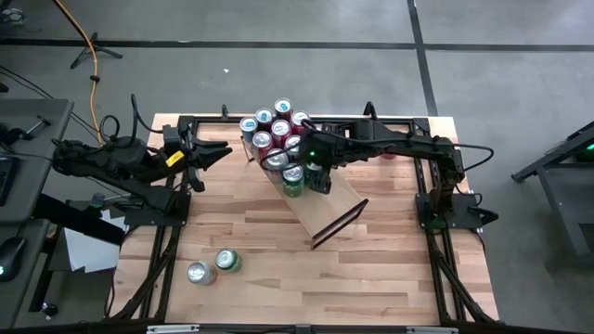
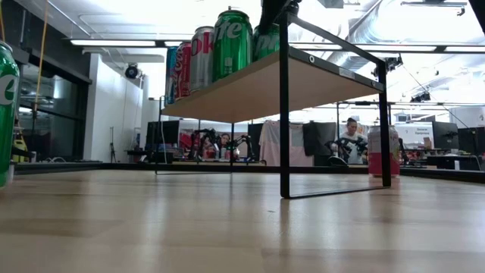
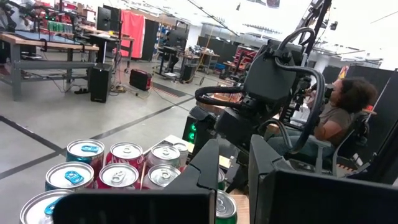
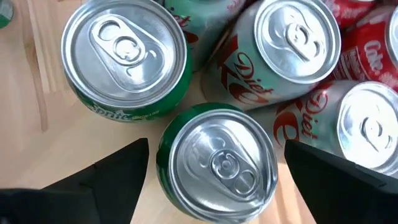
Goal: Place canned beverage on shelf
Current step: Put the top green soda can on the shelf aligned with the other green soda can
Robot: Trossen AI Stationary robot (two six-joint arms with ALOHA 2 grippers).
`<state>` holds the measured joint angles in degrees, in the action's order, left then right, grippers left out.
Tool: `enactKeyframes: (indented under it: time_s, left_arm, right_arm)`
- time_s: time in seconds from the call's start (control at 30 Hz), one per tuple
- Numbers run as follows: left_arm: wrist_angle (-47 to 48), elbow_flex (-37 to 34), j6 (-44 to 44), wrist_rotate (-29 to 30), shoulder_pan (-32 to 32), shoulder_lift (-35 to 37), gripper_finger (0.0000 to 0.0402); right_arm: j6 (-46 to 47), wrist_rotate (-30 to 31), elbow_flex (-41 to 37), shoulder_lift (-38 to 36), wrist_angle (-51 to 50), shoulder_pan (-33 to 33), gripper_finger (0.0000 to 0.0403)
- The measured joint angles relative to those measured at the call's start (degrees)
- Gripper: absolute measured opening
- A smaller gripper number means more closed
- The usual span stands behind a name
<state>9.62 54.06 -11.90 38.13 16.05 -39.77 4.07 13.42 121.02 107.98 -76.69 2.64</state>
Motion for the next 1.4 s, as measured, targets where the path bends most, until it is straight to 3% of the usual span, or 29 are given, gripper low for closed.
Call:
enactKeyframes:
  time_s: [0.57, 0.77, 1.03, 1.13, 1.27, 1.4]
  left_arm:
    - [0.9, 0.0, 0.0, 0.0, 0.0, 0.0, 0.0001]
    - [0.9, 0.0, -2.0, 0.0, 0.0, 0.0, 0.0001]
    - [1.1, 0.0, -1.8, 0.0, 0.0, -0.6, 0.0001]
    - [1.3, 0.0, -1.1, 0.0, 0.0, -1.0, 0.0001]
    - [2.0, 0.0, -1.0, 0.0, 0.0, -1.1, 0.0001]
    - [2.1, 0.0, -1.0, 0.0, 0.0, -1.1, 0.0001]
  right_arm:
    - [-10.4, 0.1, 0.0, -6.5, -0.2, 0.0, 0.0362]
    - [-5.1, -0.4, 0.1, -10.6, -2.5, 0.0, 0.0362]
    - [1.6, -8.5, 0.1, -12.8, -10.8, 0.0, 0.0362]
    - [4.8, -7.9, -0.4, -12.8, -13.6, -0.1, 0.0362]
    - [7.9, -5.6, -7.8, -15.9, -13.2, -1.3, 0.0347]
    - [13.3, -1.9, -24.8, -22.9, -6.9, -4.0, 0.0284]
